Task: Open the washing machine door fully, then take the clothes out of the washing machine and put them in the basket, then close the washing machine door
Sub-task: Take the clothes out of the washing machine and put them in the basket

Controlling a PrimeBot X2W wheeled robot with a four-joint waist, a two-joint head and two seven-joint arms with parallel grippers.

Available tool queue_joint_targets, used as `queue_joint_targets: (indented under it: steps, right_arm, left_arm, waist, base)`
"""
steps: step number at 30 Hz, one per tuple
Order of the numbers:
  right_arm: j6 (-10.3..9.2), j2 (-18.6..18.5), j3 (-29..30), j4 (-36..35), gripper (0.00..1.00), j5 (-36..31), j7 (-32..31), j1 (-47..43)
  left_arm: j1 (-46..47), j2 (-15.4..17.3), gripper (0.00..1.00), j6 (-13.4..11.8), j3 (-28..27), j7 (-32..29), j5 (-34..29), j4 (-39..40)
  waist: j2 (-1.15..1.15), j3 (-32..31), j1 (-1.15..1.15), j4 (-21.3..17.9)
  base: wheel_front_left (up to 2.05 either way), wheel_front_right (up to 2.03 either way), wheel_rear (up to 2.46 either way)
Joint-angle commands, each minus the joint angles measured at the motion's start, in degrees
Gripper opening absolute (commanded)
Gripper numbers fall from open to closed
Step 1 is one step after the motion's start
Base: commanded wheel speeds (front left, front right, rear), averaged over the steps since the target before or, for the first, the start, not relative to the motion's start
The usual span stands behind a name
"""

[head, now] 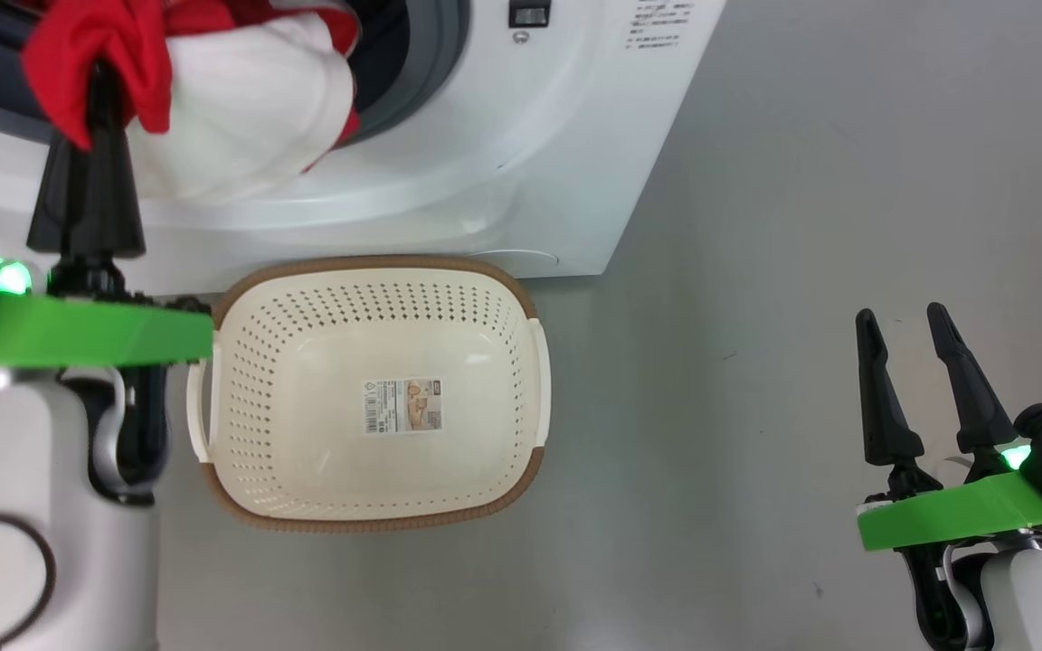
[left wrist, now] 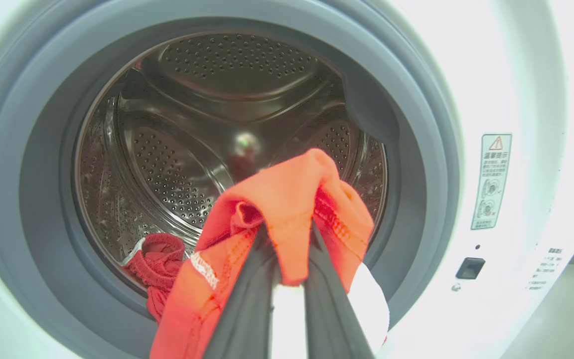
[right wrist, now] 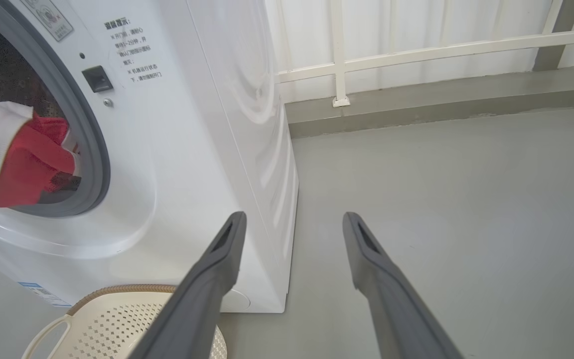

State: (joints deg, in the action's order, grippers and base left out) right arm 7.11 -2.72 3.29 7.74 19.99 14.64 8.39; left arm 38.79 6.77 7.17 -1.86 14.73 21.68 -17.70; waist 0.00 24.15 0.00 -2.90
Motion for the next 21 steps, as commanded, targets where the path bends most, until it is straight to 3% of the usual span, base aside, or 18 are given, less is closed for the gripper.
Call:
queue_joint_targets:
  steps: [1, 17, 21]
  right_arm:
    - [0.37, -0.16, -0.75, -1.57, 1.0, -0.41, 0.36, -0.56]
    - [0.37, -0.16, -0.55, -1.86, 1.0, -0.19, 0.36, -0.35]
    - [0.37, -0.16, -0.53, -1.93, 1.0, -0.08, 0.36, -0.23]
  left_arm:
    - [-1.96, 1.18, 0.0, 0.31, -2.08, 0.27, -0.54, 3.71]
    - [-14.75, -2.07, 0.0, 0.31, -4.45, 0.27, -3.34, 27.02]
    - [-16.61, -2.58, 0.0, 0.31, -3.97, 0.27, -4.25, 29.63]
  waist:
    - [0.0, 0.04, 0.0, 0.44]
    - [0.0, 0.82, 0.0, 0.75]
    - [0.0, 1.27, 0.0, 0.76]
  base:
    - [0.0, 0.0, 0.0]
    - [0.0, 0.0, 0.0]
    - [0.0, 0.0, 0.0]
